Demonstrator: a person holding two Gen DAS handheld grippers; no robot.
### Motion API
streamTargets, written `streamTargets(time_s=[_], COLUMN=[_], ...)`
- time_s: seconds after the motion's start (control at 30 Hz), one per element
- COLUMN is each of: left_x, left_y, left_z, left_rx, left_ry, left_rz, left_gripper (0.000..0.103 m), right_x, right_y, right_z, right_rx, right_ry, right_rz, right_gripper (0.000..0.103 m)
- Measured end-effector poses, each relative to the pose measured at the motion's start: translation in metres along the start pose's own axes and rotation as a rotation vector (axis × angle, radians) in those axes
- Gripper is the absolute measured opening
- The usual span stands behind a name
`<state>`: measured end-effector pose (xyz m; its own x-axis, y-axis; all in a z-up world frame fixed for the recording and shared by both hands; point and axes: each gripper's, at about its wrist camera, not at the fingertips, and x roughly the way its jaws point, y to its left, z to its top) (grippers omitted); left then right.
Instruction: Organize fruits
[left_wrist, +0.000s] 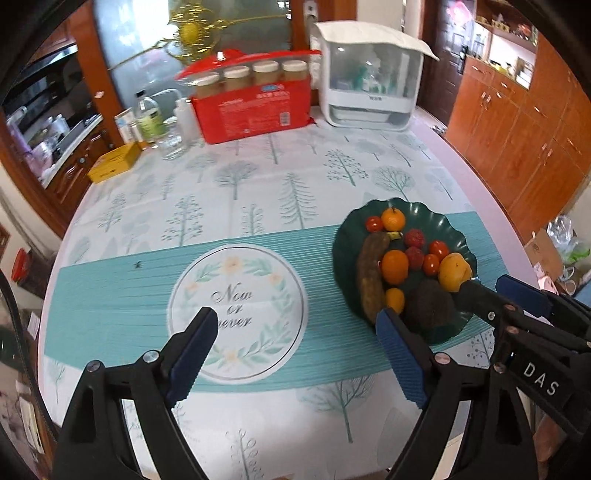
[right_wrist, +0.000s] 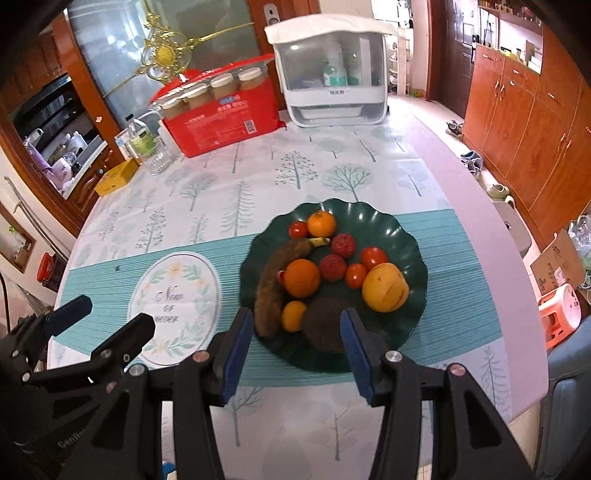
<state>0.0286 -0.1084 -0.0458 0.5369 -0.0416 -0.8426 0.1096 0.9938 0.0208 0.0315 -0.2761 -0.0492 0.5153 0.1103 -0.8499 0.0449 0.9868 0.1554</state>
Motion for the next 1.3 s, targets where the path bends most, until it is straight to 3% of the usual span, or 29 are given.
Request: streamTargets(time_s=[0.33, 1.3], left_x=[-0.03, -0.034], left_y=[0.027, 0.045], left_z=[-0.012, -0.016], left_rx=[-0.078, -0.132], left_ry=[-0.033, -0.029], left_rz=[0.06, 0.094], left_gripper=[0.088, 0.088], right_x=[-0.028, -0.032], right_y=[0.028, 0.057], right_z=[-0.006, -0.006], right_rx=[-0.033, -0.102], right_ry=[-0.034, -0.053], right_rz=[-0.014, -0.022], right_gripper=[0.064, 0.065])
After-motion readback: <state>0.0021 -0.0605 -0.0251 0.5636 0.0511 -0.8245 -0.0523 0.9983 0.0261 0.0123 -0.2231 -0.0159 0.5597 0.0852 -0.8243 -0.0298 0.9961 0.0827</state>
